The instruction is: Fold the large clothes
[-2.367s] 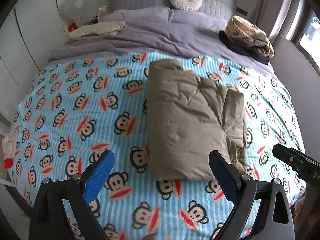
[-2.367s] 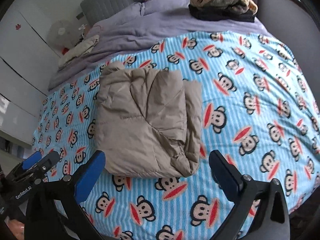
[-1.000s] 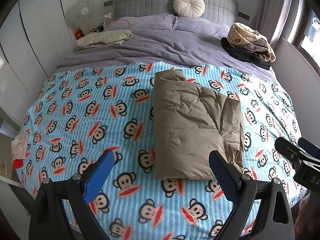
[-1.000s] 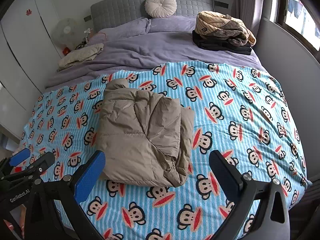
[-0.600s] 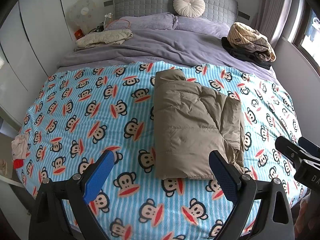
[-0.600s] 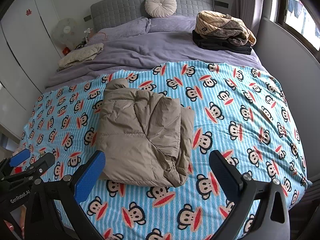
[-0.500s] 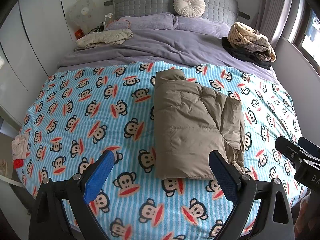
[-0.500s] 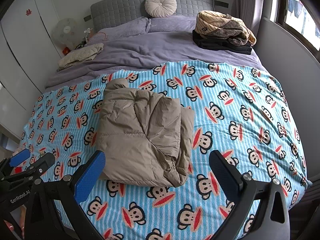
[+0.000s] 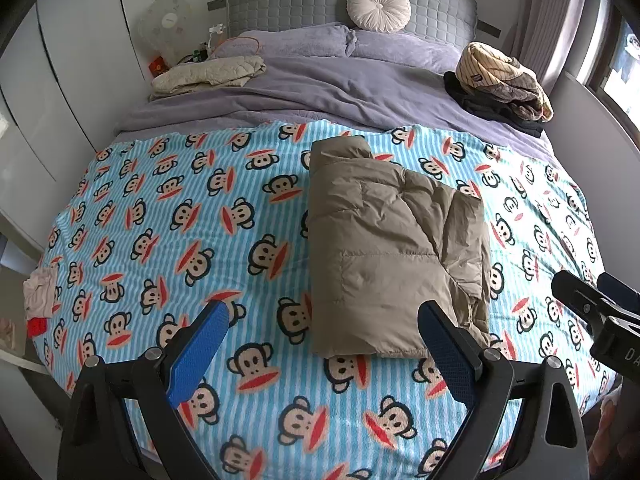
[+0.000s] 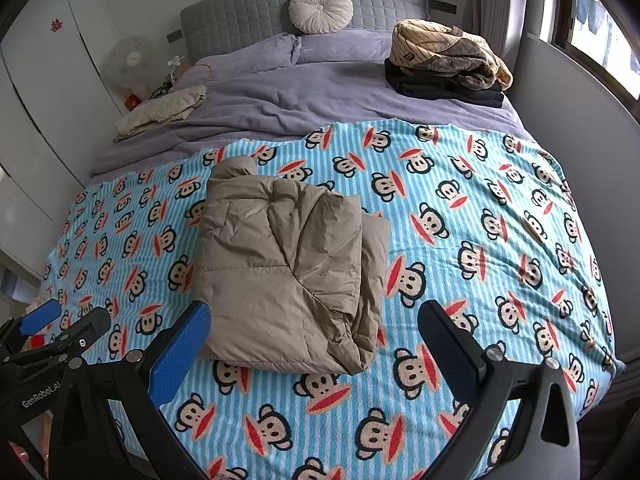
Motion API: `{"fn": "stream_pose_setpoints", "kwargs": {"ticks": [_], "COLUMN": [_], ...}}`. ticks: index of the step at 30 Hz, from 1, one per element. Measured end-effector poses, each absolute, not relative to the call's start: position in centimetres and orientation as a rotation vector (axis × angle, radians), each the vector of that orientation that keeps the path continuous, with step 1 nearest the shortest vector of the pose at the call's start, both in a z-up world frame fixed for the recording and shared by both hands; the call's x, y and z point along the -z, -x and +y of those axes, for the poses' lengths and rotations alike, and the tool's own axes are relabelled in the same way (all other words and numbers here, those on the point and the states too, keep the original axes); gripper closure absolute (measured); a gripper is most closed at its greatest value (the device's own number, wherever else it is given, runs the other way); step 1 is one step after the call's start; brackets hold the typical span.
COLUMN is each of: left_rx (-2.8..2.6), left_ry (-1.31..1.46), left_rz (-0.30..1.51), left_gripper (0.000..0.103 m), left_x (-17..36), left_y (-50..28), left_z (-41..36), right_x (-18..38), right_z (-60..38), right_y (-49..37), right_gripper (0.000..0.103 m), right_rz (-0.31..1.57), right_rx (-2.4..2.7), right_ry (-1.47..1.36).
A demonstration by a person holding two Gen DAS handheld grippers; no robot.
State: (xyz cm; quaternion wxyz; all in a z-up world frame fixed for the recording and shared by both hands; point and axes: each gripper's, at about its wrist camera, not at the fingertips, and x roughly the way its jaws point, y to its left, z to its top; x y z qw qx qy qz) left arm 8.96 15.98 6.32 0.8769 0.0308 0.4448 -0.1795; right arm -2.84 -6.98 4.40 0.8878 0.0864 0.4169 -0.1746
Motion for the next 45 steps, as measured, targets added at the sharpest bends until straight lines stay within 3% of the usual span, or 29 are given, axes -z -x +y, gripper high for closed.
{"fn": "stream_pose_setpoints", "kwargs": {"ticks": [45], "left_rx": [0.369], "left_ry": [-0.066], "left_rz": [0.926], "left_gripper": [0.007], "left_x": [-5.88], "left_y": [-9.22], "left_z": [16.19], "right_x": [-4.42], "right_z": [-7.27], "right_y": [2.68], "right_gripper": [0.000], "right_rz": [0.872], "right_rx": [0.356], "right_ry": [-0.180]}}
